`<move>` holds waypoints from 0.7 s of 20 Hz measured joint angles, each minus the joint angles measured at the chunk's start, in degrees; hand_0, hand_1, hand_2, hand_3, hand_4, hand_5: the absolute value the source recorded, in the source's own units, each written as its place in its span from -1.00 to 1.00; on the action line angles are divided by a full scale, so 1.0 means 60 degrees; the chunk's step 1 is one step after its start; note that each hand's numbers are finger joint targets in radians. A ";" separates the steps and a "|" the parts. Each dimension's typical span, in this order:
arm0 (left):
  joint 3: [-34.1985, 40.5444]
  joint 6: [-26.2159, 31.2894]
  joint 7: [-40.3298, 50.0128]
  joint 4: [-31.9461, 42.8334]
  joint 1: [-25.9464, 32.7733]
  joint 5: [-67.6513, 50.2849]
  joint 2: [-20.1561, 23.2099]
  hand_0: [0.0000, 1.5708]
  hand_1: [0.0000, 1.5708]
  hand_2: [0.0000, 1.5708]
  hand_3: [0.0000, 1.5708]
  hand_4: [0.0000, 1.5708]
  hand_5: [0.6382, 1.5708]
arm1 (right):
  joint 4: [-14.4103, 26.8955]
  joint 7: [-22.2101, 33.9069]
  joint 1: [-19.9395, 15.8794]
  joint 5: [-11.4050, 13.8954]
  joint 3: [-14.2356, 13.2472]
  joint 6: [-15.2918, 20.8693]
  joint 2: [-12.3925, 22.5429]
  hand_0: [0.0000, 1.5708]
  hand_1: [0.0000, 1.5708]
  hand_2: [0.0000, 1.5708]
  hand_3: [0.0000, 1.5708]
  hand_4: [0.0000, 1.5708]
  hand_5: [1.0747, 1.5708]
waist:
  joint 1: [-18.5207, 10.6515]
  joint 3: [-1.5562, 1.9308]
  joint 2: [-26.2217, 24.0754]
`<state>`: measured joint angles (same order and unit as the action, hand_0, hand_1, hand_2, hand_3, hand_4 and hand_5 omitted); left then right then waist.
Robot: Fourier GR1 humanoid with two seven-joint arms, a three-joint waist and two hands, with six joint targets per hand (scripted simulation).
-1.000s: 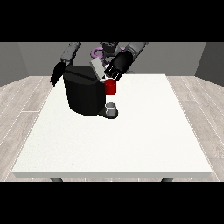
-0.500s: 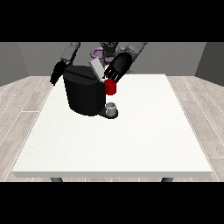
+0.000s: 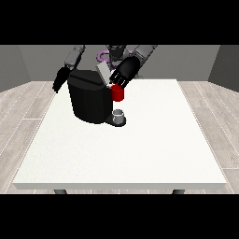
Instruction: Insert the coffee pod into the coffee machine and close the lid
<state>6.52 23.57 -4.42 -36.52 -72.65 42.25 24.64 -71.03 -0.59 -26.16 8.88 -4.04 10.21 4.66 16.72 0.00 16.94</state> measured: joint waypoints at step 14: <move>-0.0199 -0.0528 -0.0501 0.0037 -0.0137 0.0539 0.0435 0.54 0.54 0.55 0.39 -1.00 1.00 | -0.0077 0.0004 -0.0194 0.0002 -0.0017 -0.0018 0.0090 -1.00 -1.00 -1.00 -1.00 -1.00 1.00 | 0.0168 0.0003 0.0285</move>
<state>5.33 20.40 -7.43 -36.30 -73.47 45.48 27.25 -71.49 -0.57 -27.32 8.89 -4.14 10.10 5.20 17.73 0.02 18.65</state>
